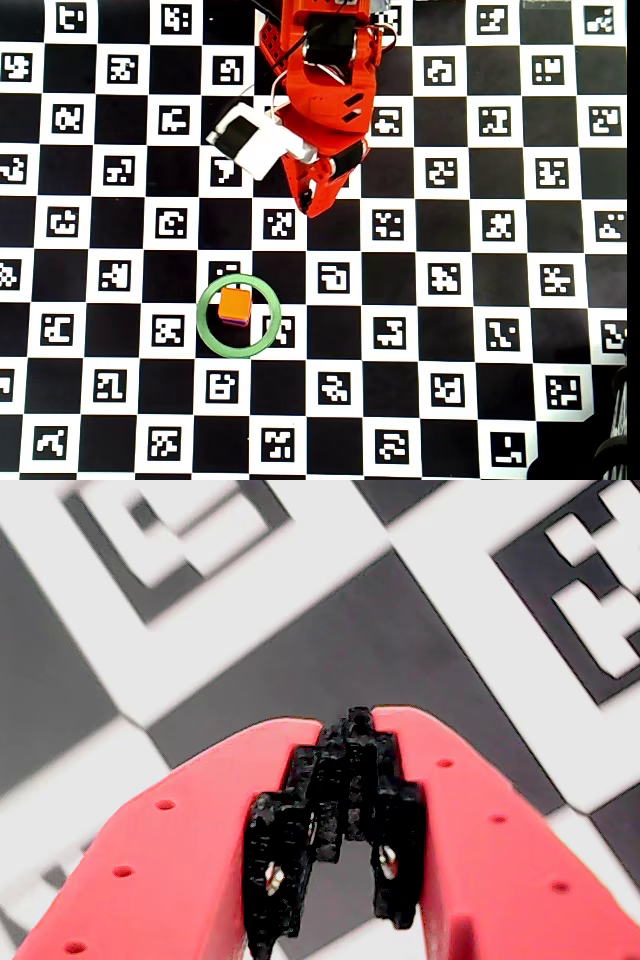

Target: Grab the red cube then put it in the green circle then put the blue cube on top and finally the orange cube on top

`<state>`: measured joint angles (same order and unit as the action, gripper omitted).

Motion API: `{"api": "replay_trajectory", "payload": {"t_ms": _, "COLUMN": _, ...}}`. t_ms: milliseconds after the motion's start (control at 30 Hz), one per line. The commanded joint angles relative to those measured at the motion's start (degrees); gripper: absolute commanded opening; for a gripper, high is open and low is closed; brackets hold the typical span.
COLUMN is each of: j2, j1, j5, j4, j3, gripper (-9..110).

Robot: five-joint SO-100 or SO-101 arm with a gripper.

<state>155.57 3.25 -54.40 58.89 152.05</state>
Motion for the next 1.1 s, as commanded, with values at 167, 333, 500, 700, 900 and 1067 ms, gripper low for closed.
{"api": "replay_trajectory", "payload": {"t_ms": 167, "j2": 14.24, "j1": -2.29, "j5": -9.76, "j4": -0.88, "j3": 14.33, "gripper": -5}}
{"api": "replay_trajectory", "payload": {"t_ms": 333, "j2": 19.51, "j1": -5.10, "j5": -11.87, "j4": 1.67, "j3": 20.92, "gripper": -5}}
{"api": "replay_trajectory", "payload": {"t_ms": 500, "j2": 24.70, "j1": -6.24, "j5": -17.40, "j4": 3.78, "j3": 26.98, "gripper": -6}}
{"api": "replay_trajectory", "payload": {"t_ms": 700, "j2": 32.78, "j1": -5.98, "j5": -20.30, "j4": 11.34, "j3": 30.15, "gripper": -6}}
{"api": "replay_trajectory", "payload": {"t_ms": 900, "j2": 35.07, "j1": -4.04, "j5": -27.25, "j4": 17.23, "j3": 30.15, "gripper": -6}}
{"api": "replay_trajectory", "payload": {"t_ms": 1067, "j2": 36.91, "j1": -1.58, "j5": -28.92, "j4": 18.46, "j3": 30.15, "gripper": -6}}
